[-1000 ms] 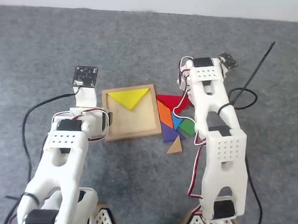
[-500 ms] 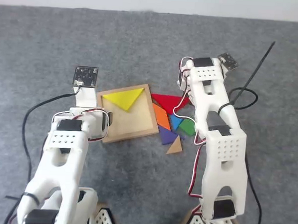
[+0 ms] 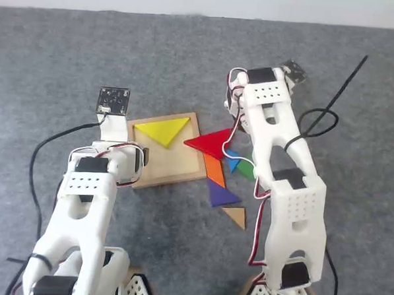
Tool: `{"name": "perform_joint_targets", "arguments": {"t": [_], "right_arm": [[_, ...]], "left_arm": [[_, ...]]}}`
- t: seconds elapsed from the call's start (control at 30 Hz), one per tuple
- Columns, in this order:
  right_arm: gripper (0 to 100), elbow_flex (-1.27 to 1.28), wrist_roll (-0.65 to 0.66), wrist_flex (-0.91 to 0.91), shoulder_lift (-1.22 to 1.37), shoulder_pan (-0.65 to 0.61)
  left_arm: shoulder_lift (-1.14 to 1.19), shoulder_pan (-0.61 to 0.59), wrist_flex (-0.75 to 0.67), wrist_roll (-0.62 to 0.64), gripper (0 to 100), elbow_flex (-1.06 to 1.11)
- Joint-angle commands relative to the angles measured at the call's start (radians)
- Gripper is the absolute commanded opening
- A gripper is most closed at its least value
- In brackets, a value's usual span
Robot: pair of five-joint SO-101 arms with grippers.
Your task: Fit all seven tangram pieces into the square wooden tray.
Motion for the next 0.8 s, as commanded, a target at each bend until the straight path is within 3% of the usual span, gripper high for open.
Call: {"name": "perform_joint_targets", "arguments": {"t": [0.0, 0.3, 0.4, 0.57, 0.77], "right_arm": [[0.6, -0.031, 0.018, 0.045, -0.113, -0.053], [0.6, -0.029, 0.150, 0.084, -0.093, -0.220], [0.6, -0.031, 0.166, 0.073, -0.093, -0.140], [0.6, -0.028, 0.328, 0.073, -0.076, 0.025], [0.6, -0.020, 0.267, -0.048, 0.117, 0.019]], "left_arm": [[-0.041, 0.005, 0.002, -0.009, 18, -0.008], [-0.041, 0.003, -0.005, -0.009, 18, -0.007], [-0.040, -0.002, -0.014, -0.009, 18, -0.007], [-0.040, -0.017, -0.014, -0.011, 18, -0.013], [-0.040, -0.141, -0.005, 0.051, 18, -0.039]]}}
